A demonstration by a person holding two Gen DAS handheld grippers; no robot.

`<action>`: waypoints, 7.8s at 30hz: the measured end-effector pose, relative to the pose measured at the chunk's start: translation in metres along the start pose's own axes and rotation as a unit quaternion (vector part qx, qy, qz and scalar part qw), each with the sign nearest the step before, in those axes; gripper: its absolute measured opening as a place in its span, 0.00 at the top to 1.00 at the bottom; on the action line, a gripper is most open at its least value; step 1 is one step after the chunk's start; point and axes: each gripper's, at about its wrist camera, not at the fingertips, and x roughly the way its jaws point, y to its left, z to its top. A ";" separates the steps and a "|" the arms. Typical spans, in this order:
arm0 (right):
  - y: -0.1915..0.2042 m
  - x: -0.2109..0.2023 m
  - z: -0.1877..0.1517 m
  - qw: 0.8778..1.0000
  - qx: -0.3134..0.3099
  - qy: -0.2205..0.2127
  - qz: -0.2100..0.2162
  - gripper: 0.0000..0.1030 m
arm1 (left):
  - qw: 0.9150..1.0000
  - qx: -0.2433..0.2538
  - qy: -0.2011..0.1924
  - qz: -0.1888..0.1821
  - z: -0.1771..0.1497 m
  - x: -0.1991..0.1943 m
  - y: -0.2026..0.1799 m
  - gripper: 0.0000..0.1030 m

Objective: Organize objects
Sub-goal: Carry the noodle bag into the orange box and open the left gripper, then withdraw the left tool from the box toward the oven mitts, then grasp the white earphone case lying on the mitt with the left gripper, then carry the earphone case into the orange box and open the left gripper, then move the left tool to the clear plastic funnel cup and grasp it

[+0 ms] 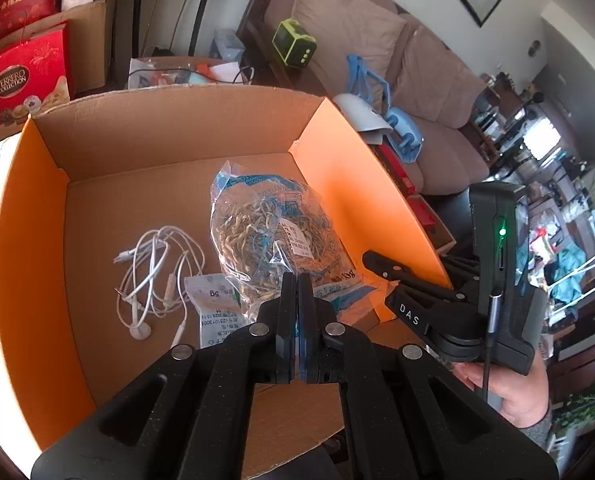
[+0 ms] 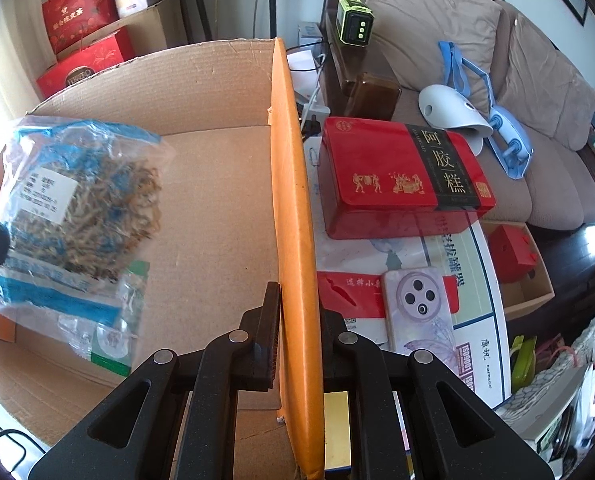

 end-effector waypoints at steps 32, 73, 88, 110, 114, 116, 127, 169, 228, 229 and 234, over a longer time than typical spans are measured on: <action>0.000 0.001 -0.001 1.000 0.000 0.000 0.001 0.88 | 0.997 -0.013 -0.063 0.030 -0.004 -0.071 0.039 0.09; 0.004 0.003 -0.002 1.000 -0.007 0.005 -0.010 0.87 | 0.955 -0.141 -0.079 0.250 -0.059 -0.148 0.286 0.00; 0.003 0.004 -0.002 1.000 -0.005 0.007 -0.011 0.87 | 0.965 -0.127 -0.039 0.226 -0.070 -0.108 0.307 0.08; 0.004 0.004 -0.002 1.000 -0.005 0.007 -0.012 0.86 | 0.973 -0.086 -0.083 0.197 -0.052 -0.148 0.242 0.40; 0.004 0.005 -0.002 1.000 -0.004 0.006 -0.011 0.86 | 0.981 -0.065 -0.094 0.158 -0.037 -0.158 0.207 0.39; 0.005 0.005 -0.002 1.000 -0.004 0.006 -0.010 0.86 | 0.984 -0.054 -0.097 0.140 -0.031 -0.159 0.190 0.40; 0.007 0.005 -0.002 1.000 -0.004 0.005 -0.009 0.86 | 0.992 0.010 -0.083 0.091 0.009 -0.132 0.114 0.39; 0.007 0.004 -0.005 1.000 -0.008 0.008 -0.005 0.85 | 0.982 0.043 0.075 0.167 0.082 0.065 0.056 0.39; 0.007 0.001 -0.005 1.000 -0.008 0.010 -0.007 0.84 | 0.976 -0.119 -0.039 0.179 0.042 -0.092 0.232 0.11; 0.007 0.001 -0.005 1.000 -0.007 0.010 -0.007 0.84 | 0.975 -0.127 -0.037 0.178 0.040 -0.089 0.238 0.11; 0.007 0.001 -0.005 1.000 -0.006 0.010 -0.007 0.84 | 0.974 -0.154 -0.035 0.159 0.036 -0.080 0.254 0.11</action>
